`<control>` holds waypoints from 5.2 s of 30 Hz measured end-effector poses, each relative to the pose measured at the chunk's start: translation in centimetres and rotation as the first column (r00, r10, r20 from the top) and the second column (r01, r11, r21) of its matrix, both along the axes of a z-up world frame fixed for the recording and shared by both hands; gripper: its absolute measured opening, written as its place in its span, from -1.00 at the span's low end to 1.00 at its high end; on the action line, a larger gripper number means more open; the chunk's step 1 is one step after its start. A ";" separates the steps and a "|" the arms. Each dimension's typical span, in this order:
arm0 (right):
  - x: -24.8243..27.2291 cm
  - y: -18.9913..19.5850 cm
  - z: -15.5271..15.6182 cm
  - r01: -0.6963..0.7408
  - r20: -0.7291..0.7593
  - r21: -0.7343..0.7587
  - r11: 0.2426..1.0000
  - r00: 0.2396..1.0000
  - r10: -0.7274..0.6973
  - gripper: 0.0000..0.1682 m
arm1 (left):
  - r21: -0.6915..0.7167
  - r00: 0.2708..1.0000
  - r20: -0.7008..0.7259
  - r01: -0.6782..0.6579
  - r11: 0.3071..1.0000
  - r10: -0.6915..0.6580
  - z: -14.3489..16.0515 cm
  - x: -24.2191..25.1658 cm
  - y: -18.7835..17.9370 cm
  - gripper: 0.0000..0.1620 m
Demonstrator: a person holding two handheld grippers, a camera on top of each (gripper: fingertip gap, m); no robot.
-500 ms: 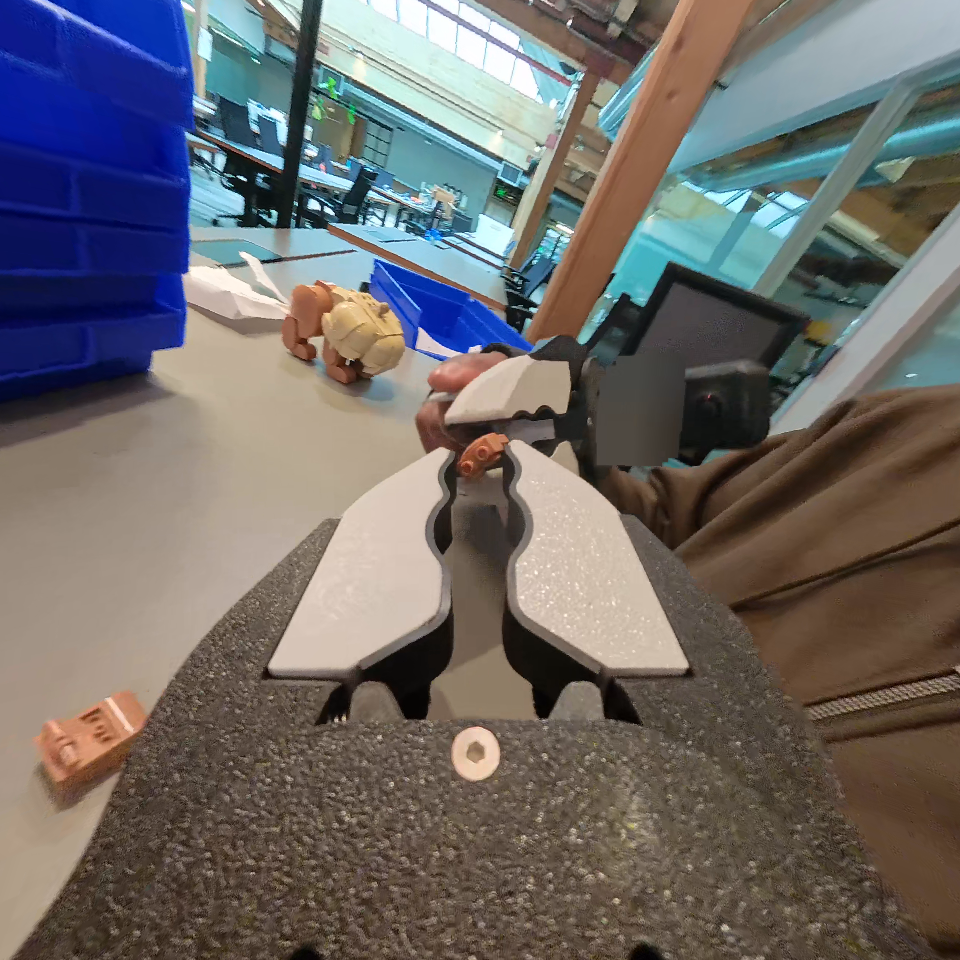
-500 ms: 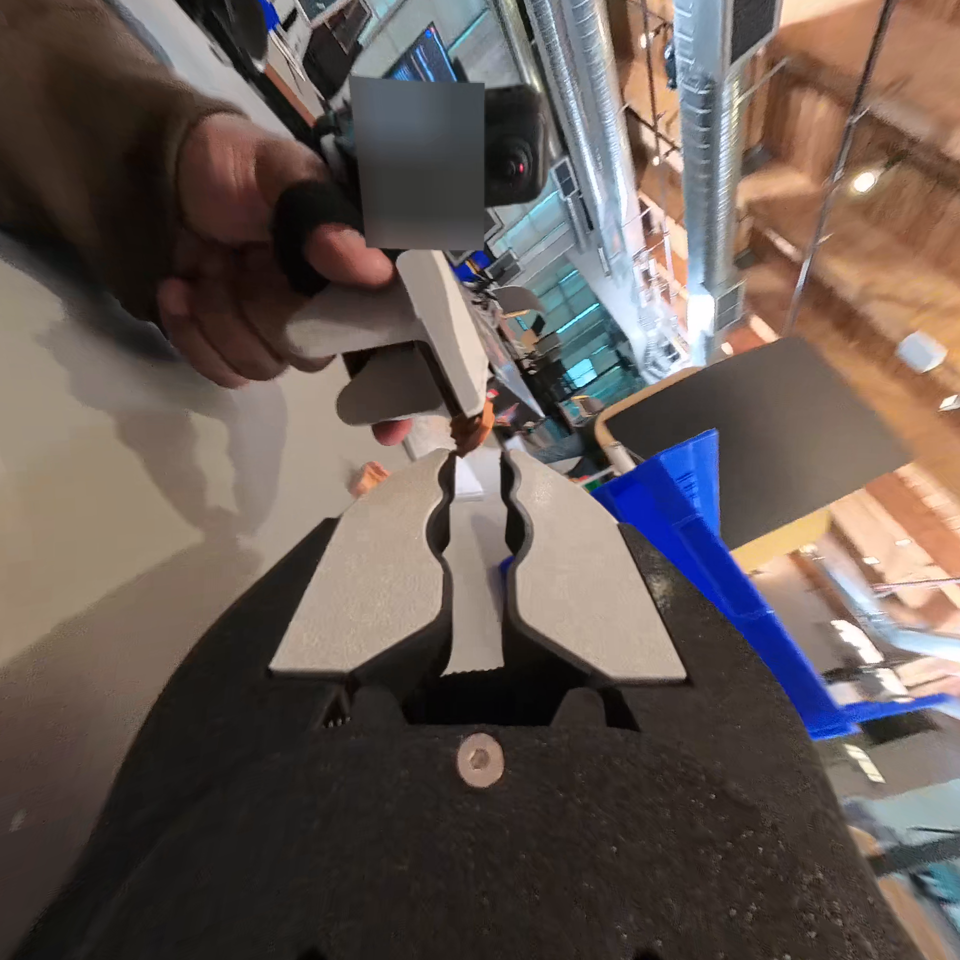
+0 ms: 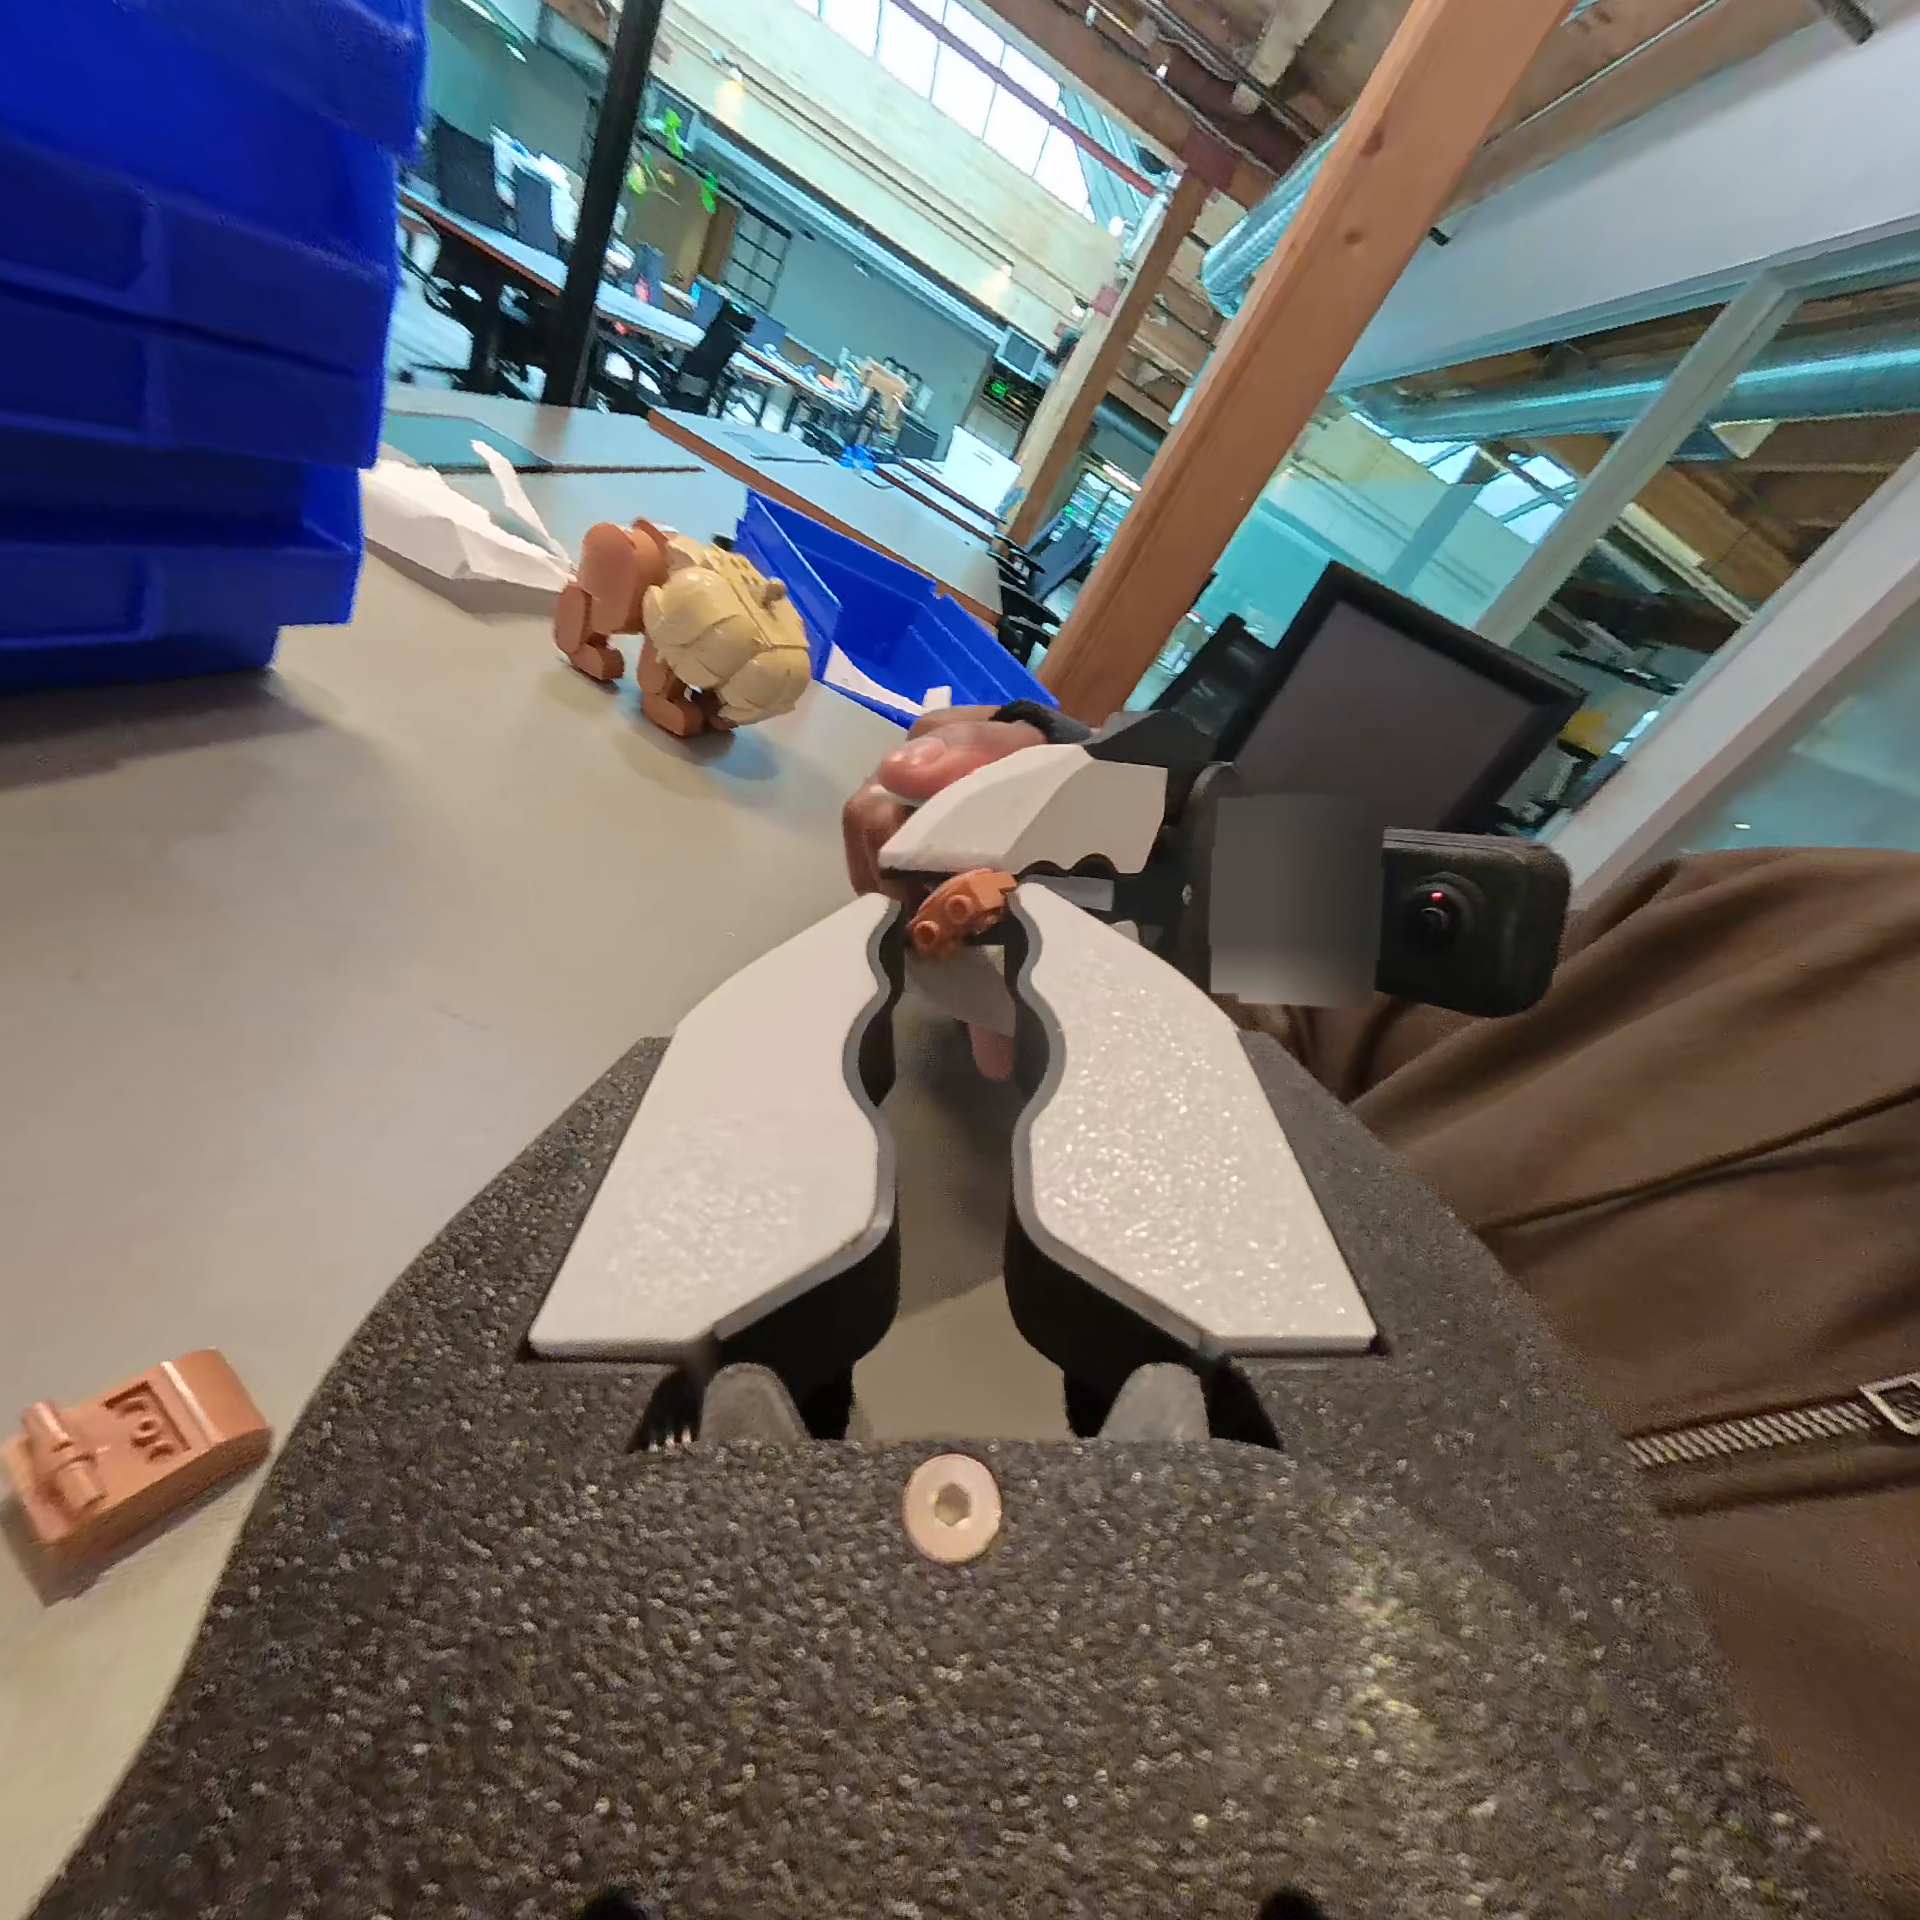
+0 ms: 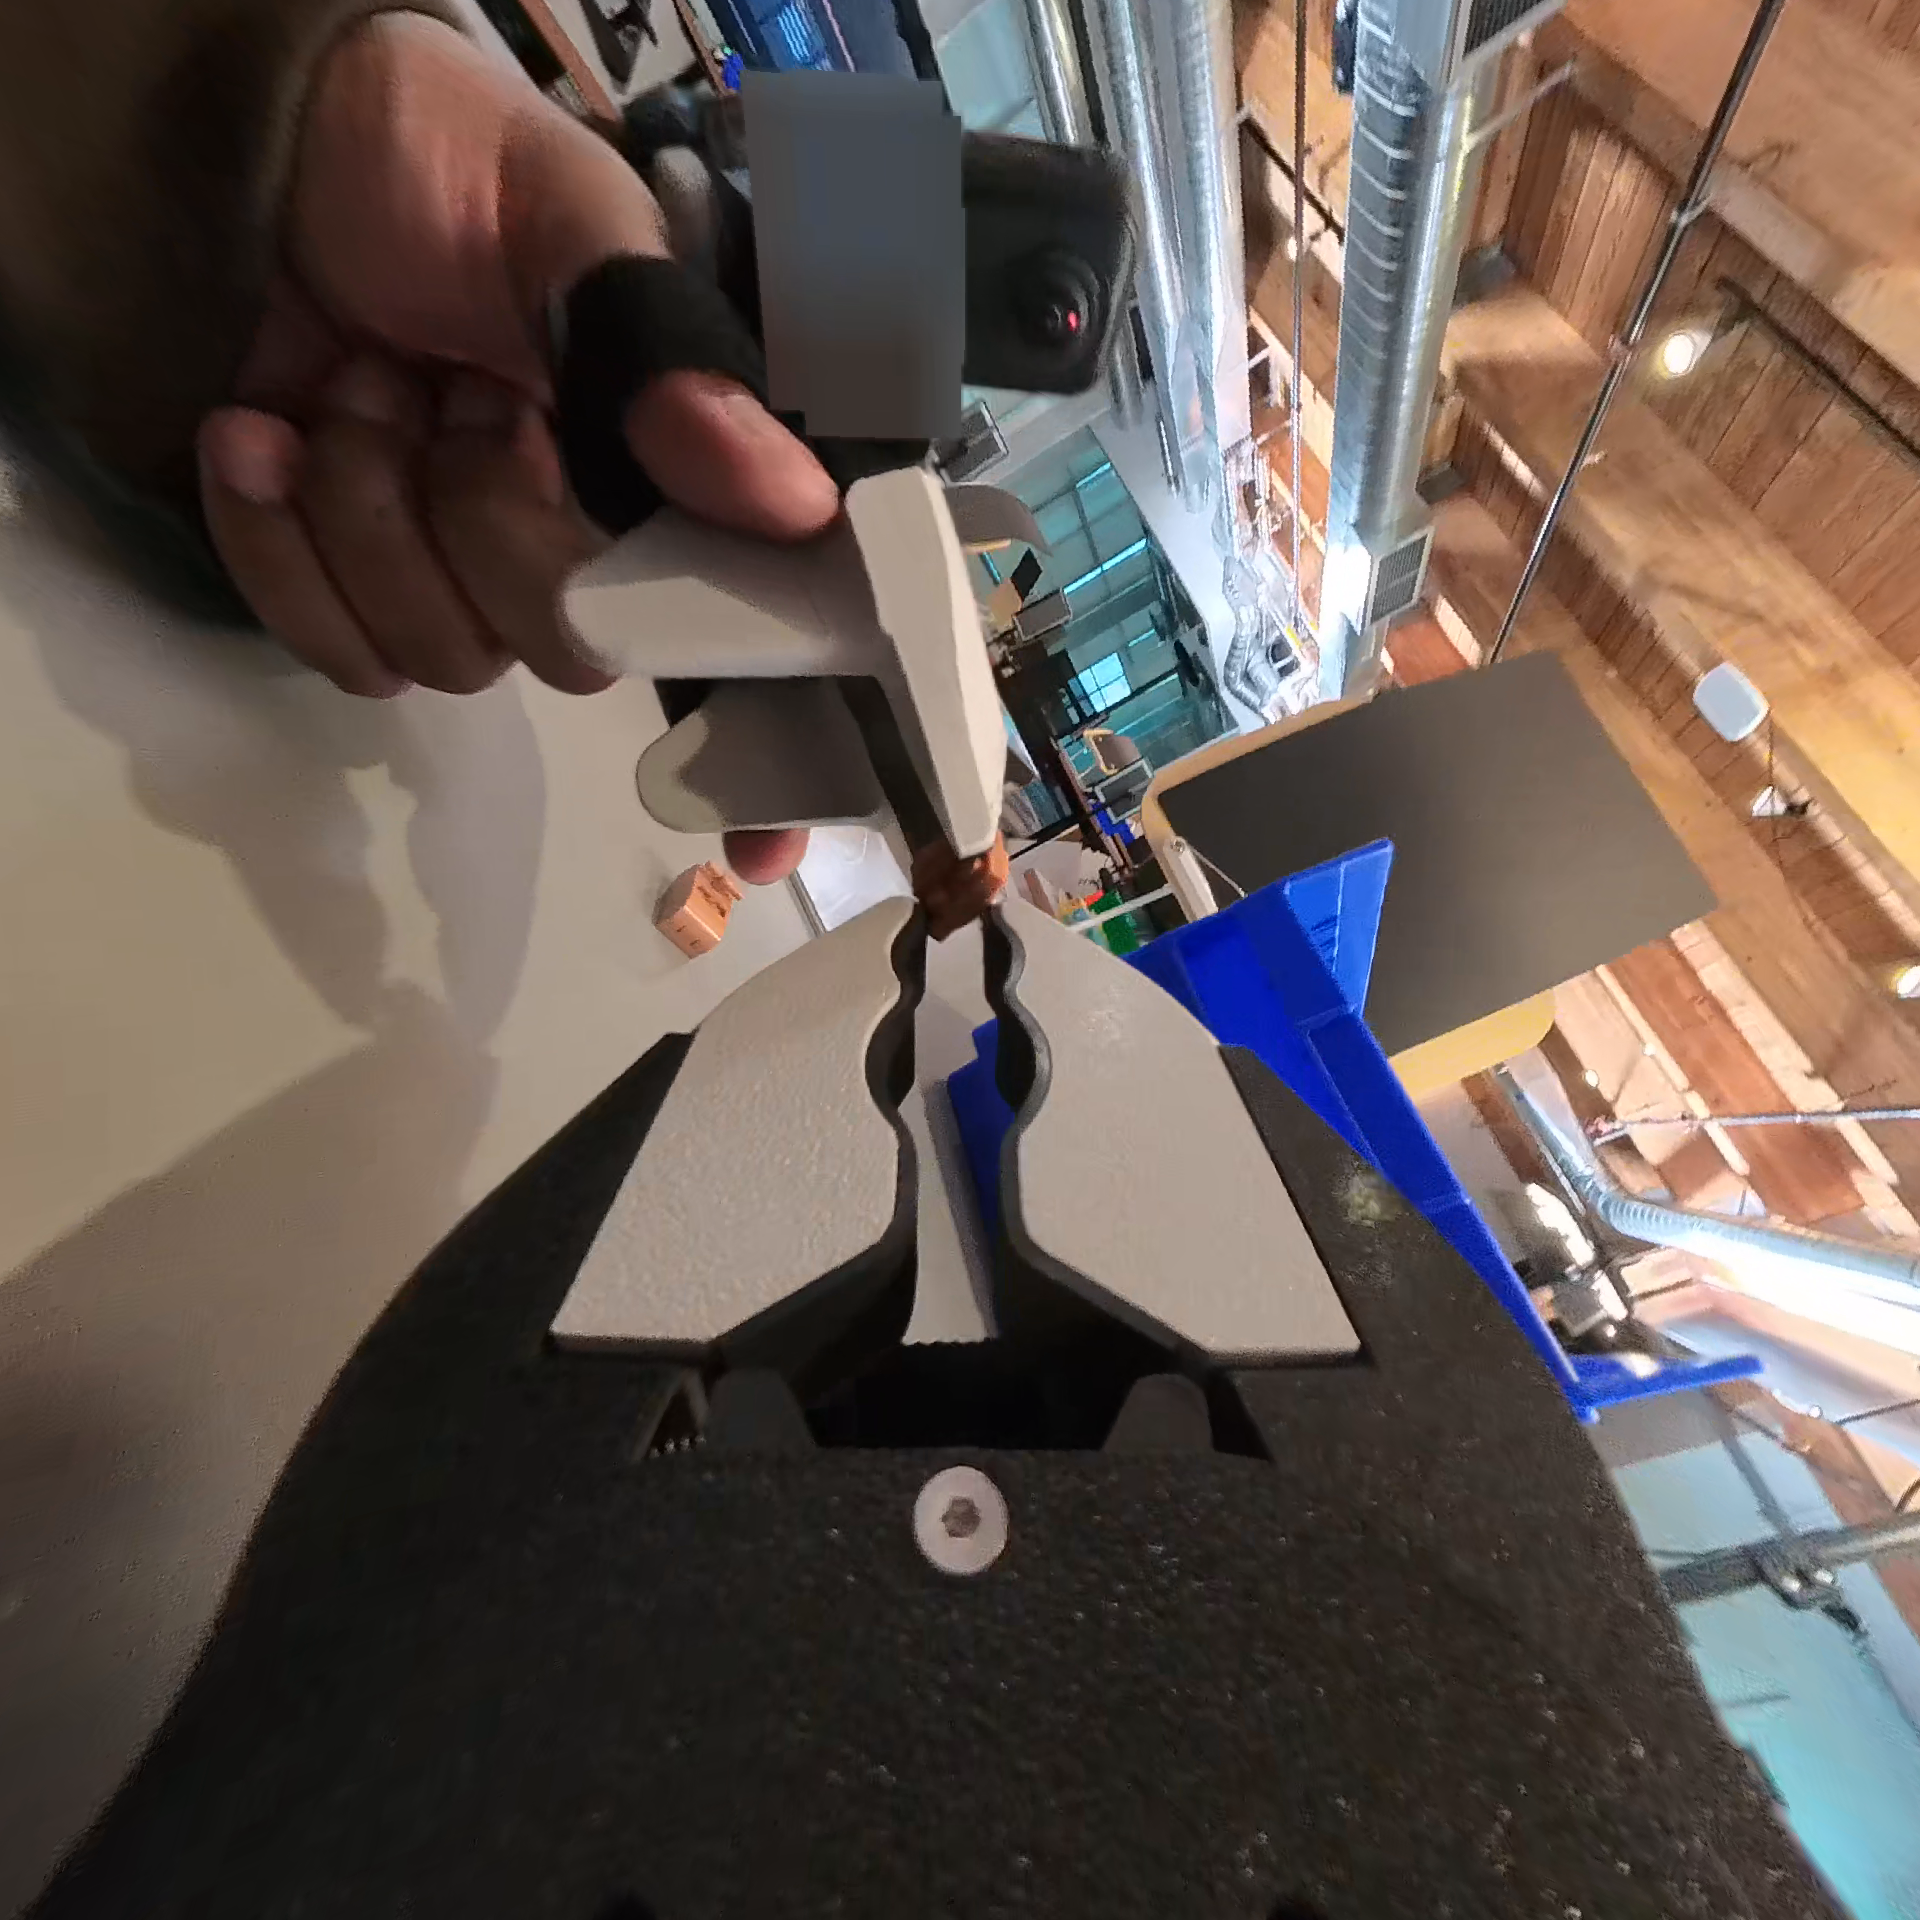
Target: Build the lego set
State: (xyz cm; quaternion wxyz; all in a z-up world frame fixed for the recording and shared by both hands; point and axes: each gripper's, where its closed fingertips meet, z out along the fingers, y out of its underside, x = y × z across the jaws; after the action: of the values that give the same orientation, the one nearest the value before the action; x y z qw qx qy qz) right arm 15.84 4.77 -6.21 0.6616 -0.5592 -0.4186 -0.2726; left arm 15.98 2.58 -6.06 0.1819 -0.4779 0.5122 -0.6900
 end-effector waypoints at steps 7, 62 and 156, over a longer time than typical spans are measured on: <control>1.1 0.8 0.5 0.109 -0.070 -0.008 0.994 0.992 -0.110 -0.93 | 0.120 0.985 0.048 -0.168 0.978 0.164 0.4 0.5 1.4 -0.74; -0.6 1.1 -0.8 0.183 0.337 0.173 0.968 0.912 -0.232 -0.77 | 0.509 0.979 -0.055 -0.142 0.849 0.196 -1.9 -0.4 0.4 -0.78; 1.4 1.0 1.1 0.304 0.167 0.171 0.937 0.928 -0.332 -0.81 | 0.618 0.908 0.250 -0.416 0.667 0.335 0.2 1.6 0.2 -0.78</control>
State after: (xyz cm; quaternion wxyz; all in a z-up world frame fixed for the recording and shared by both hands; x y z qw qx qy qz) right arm 17.26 5.75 -5.08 0.6029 -0.5420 -0.3639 -0.4586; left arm 17.58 2.75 -5.90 0.5059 -0.4372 0.6007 -0.4384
